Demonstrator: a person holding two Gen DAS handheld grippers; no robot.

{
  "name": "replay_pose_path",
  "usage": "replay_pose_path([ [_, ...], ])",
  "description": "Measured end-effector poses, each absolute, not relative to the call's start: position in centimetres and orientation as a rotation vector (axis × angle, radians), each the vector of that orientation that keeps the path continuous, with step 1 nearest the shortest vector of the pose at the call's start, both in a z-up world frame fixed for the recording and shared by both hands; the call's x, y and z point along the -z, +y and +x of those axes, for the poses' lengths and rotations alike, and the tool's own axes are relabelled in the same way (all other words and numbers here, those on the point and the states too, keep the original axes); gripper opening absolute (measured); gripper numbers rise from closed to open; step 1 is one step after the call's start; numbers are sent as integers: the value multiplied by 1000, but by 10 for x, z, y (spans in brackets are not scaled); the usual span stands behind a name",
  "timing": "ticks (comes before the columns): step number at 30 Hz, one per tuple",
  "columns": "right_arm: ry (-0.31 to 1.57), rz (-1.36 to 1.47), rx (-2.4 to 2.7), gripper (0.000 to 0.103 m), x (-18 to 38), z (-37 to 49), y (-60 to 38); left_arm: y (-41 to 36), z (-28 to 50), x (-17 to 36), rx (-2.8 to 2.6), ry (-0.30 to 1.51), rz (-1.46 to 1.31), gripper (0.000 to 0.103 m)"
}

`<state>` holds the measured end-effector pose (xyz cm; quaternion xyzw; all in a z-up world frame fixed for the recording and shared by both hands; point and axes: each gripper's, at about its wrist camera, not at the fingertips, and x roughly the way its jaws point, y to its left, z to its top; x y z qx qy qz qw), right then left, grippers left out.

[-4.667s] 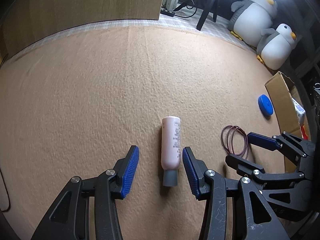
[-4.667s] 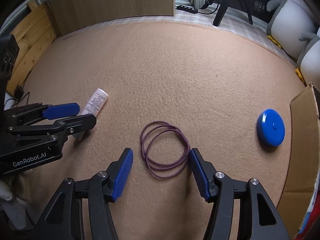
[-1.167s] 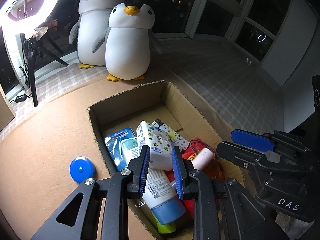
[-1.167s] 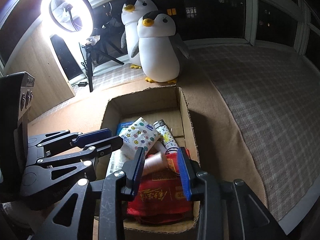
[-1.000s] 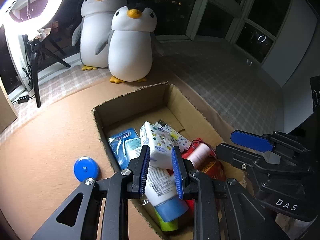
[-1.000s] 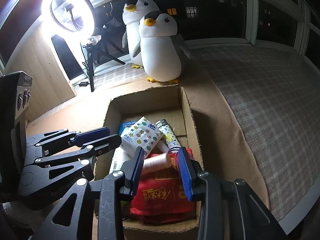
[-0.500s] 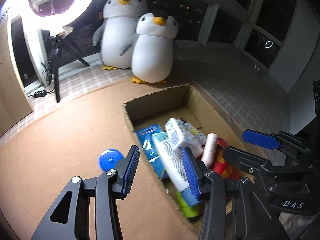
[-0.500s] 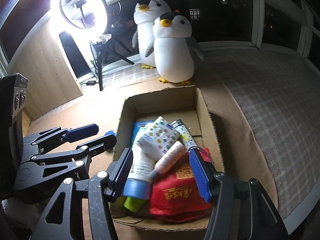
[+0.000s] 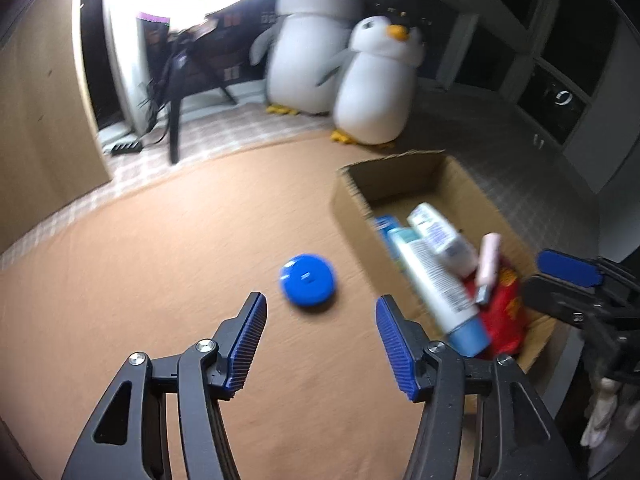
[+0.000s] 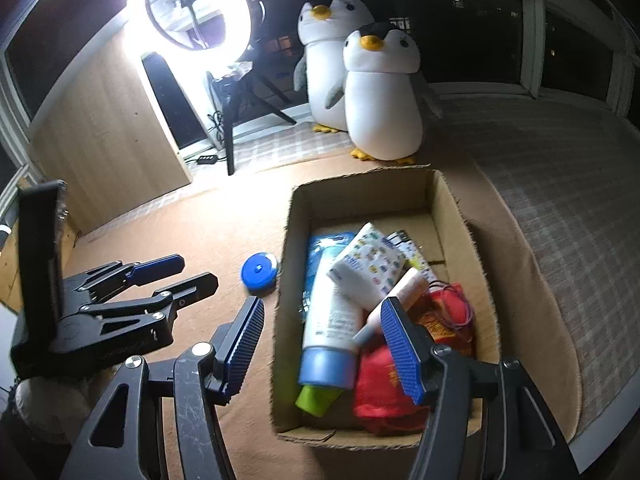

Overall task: Organize objects
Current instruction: 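Move the left tool to the blue round tape measure and grasp it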

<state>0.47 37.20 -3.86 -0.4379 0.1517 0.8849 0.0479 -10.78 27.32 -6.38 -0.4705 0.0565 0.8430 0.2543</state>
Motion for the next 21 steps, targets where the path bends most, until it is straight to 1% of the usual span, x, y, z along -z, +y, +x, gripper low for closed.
replay_pose_path([
  [2, 456, -1346, -2700, 60, 40, 6, 367, 259, -112, 72, -2298, 132, -1300, 61],
  [5, 473, -1352, -2702, 61, 44, 9, 358, 247, -120, 84, -2274, 95, -1344, 67],
  [8, 513, -1347, -2699, 61, 46, 12, 355, 244, -127, 94, -2265, 86, -1366, 68],
  [21, 524, -1335, -2642, 62, 45, 31, 352, 285, -152, 135, -2218, 132, -1466, 68],
])
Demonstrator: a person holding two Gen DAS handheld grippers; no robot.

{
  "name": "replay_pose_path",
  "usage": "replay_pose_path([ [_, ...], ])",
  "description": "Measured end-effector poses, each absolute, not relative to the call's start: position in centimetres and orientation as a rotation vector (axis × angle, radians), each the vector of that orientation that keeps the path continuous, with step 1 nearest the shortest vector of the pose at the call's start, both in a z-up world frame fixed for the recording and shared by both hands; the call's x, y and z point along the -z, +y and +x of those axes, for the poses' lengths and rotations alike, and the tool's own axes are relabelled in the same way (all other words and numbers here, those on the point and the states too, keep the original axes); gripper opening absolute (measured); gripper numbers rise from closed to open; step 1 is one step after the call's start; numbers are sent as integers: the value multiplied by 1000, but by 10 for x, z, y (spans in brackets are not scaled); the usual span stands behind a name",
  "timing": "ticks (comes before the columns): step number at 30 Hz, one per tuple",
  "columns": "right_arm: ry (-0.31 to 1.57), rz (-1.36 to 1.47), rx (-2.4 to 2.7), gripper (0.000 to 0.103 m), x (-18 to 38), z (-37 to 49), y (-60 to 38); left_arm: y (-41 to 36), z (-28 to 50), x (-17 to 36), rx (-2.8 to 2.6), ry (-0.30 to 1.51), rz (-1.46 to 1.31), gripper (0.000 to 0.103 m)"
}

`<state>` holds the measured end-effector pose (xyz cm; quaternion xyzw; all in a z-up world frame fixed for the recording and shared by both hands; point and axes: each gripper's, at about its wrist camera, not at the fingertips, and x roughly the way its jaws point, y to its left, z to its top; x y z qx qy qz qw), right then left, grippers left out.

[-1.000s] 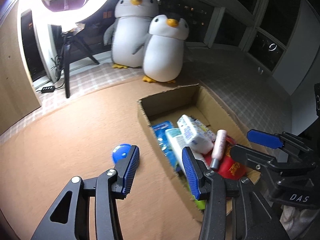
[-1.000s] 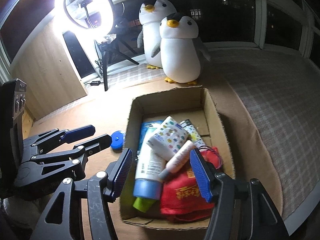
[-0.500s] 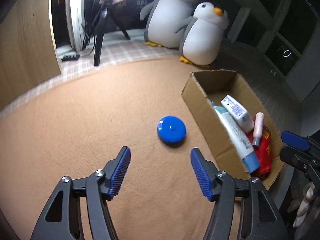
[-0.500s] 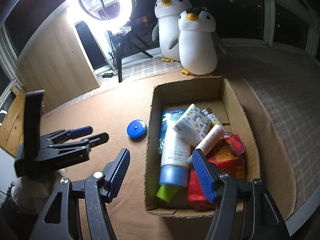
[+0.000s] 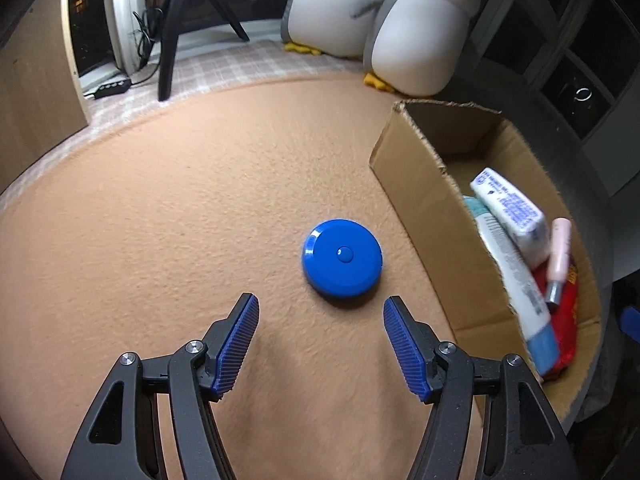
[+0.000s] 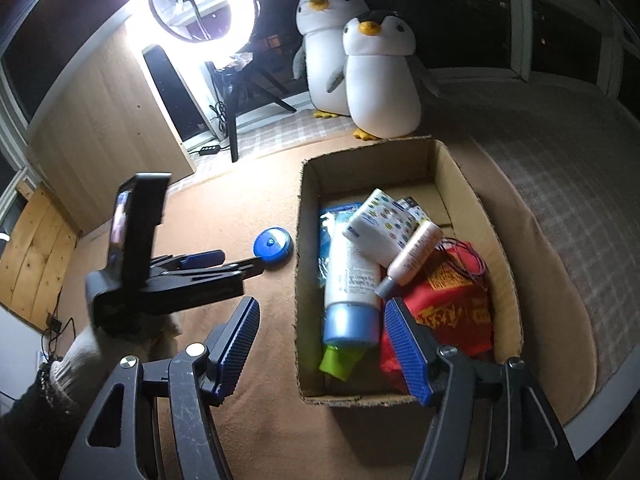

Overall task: Organize objects
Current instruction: 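Move the left tool to the blue round tape measure and grasp it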

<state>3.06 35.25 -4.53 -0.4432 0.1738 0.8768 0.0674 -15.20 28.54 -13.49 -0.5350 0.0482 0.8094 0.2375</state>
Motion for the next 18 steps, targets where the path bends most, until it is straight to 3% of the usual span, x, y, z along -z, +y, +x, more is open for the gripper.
replay_pose_path([
  [18, 538, -1342, -2558, 62, 49, 49, 367, 318, -175, 152, -2238, 227, -1459, 70],
])
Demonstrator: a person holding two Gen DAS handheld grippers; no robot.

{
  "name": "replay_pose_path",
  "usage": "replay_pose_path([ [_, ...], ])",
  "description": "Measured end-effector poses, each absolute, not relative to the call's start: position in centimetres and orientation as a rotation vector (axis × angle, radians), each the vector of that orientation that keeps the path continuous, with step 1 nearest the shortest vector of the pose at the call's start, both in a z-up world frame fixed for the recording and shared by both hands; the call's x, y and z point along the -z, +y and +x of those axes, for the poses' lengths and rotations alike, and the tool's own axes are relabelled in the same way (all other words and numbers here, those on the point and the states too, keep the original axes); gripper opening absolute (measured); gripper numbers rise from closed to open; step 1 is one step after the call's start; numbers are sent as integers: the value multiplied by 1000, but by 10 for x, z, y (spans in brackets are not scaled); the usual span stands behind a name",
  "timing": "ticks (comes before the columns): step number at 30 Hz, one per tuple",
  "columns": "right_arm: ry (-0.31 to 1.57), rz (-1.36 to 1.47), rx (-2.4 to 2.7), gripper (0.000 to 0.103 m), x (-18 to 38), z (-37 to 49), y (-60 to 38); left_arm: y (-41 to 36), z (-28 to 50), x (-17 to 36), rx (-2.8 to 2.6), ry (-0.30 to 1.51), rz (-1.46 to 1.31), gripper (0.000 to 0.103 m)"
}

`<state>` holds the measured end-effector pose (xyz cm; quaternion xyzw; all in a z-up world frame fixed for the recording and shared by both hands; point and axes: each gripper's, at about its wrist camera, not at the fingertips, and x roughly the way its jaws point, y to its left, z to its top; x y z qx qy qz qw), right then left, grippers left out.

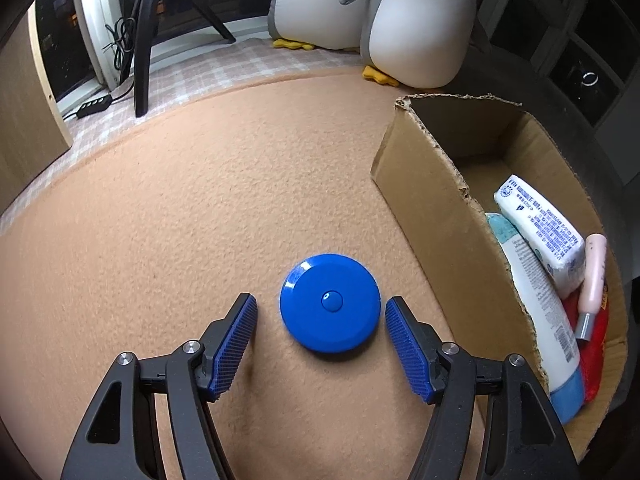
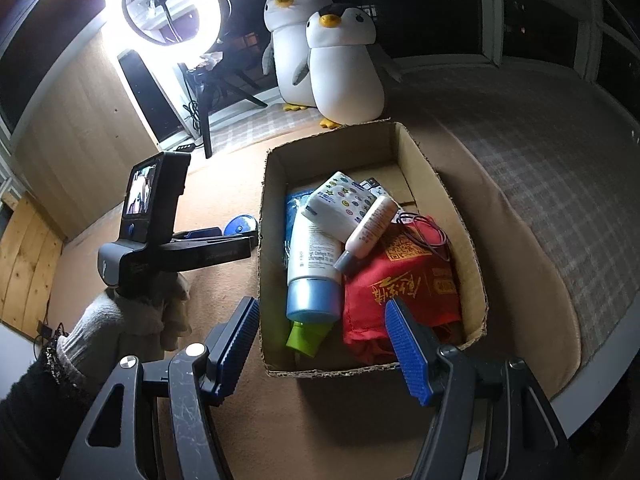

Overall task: Organize objects
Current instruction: 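Move the left tool to the blue round tape measure and grasp it, then carry the blue tape measure over the box with the left tool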

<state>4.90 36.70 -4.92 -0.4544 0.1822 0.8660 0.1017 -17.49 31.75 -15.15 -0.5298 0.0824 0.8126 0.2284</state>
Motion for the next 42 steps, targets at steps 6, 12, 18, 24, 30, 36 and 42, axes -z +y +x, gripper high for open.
replay_pose_path([
  [6, 536, -1348, -2550, 62, 49, 50, 367, 320, -175, 153, -2246, 252, -1449, 68],
  [12, 532, -1352, -2547, 62, 48, 49, 367, 317, -173, 152, -2270, 278, -1424, 54],
  [18, 520, -1353, -2549, 62, 47, 51, 365, 312, -170, 151, -2268, 262, -1429, 54],
  [24, 501, -1346, -2550, 62, 45, 51, 363, 304, -163, 140, -2268, 229, -1421, 54],
  [30, 487, -1345, -2548, 62, 45, 50, 361, 304, -147, 104, -2272, 192, -1332, 54],
  [36, 448, -1337, -2551, 62, 42, 51, 357, 323, -125, 68, -2231, 177, -1237, 54],
  [42, 409, -1325, -2546, 62, 39, 55, 353, 353, -107, 54, -2160, 185, -1203, 54],
])
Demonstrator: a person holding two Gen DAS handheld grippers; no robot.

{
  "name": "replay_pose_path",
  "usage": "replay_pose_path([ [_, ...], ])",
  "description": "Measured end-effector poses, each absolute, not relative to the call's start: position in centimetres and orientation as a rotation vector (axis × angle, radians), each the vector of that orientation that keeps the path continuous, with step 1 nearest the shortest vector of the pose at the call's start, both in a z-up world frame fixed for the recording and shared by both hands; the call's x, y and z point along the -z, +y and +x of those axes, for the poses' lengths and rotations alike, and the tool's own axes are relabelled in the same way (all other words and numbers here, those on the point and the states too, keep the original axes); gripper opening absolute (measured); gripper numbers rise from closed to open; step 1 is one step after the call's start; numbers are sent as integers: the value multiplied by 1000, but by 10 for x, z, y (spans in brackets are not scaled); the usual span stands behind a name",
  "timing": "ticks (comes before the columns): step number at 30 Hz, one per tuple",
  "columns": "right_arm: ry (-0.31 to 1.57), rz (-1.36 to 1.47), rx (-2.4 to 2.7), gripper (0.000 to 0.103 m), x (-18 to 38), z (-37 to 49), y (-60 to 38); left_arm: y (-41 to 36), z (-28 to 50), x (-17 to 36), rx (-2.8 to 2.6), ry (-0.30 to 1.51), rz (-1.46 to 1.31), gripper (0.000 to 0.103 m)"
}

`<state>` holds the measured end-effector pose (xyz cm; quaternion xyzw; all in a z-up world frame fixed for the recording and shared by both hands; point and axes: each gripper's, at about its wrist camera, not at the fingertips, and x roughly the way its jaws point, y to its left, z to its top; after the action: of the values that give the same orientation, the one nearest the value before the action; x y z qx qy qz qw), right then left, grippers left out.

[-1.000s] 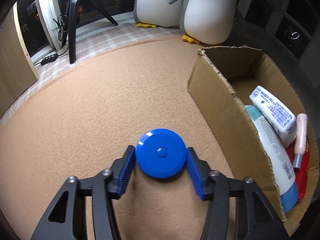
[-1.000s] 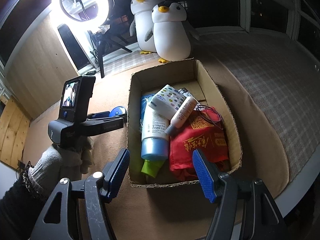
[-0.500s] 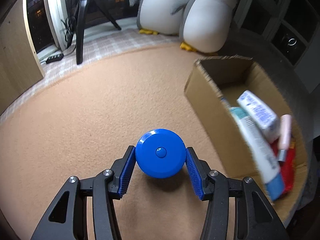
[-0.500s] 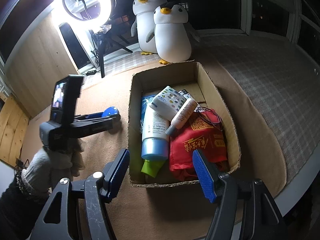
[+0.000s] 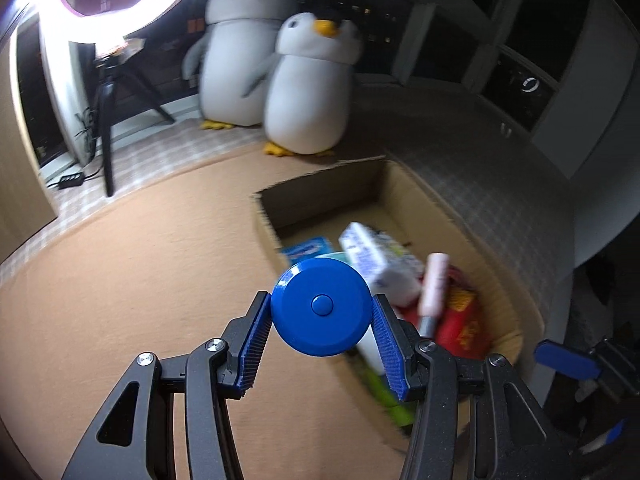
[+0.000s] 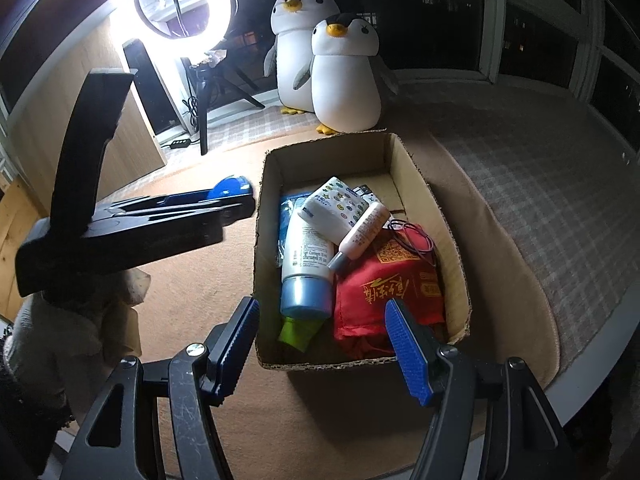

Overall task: Organize objects
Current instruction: 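Carry the blue tape measure over the box with the left tool, then open the left tool to drop the tape measure into the box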

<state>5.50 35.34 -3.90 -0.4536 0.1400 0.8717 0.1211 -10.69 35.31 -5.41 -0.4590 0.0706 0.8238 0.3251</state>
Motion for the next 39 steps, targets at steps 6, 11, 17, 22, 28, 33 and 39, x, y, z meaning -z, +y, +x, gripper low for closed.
replay_pose_path([
  [6, 347, -1321, -2527, 62, 39, 61, 350, 378, -97, 58, -2125, 213, -1208, 54],
  [11, 309, -1328, -2515, 62, 42, 65, 347, 392, -92, 62, -2102, 230, -1213, 54],
  [17, 296, -1335, -2518, 62, 42, 69, 345, 400, -90, 62, -2090, 239, -1211, 54],
  [22, 289, -1338, -2523, 62, 40, 71, 342, 401, -87, 58, -2090, 235, -1204, 55],
  [28, 279, -1345, -2529, 62, 39, 71, 336, 392, -84, 52, -2102, 229, -1191, 57],
  [33, 270, -1351, -2537, 62, 38, 71, 332, 380, -81, 47, -2117, 223, -1187, 57],
  [39, 256, -1365, -2551, 62, 37, 67, 323, 353, -78, 44, -2149, 210, -1197, 57],
])
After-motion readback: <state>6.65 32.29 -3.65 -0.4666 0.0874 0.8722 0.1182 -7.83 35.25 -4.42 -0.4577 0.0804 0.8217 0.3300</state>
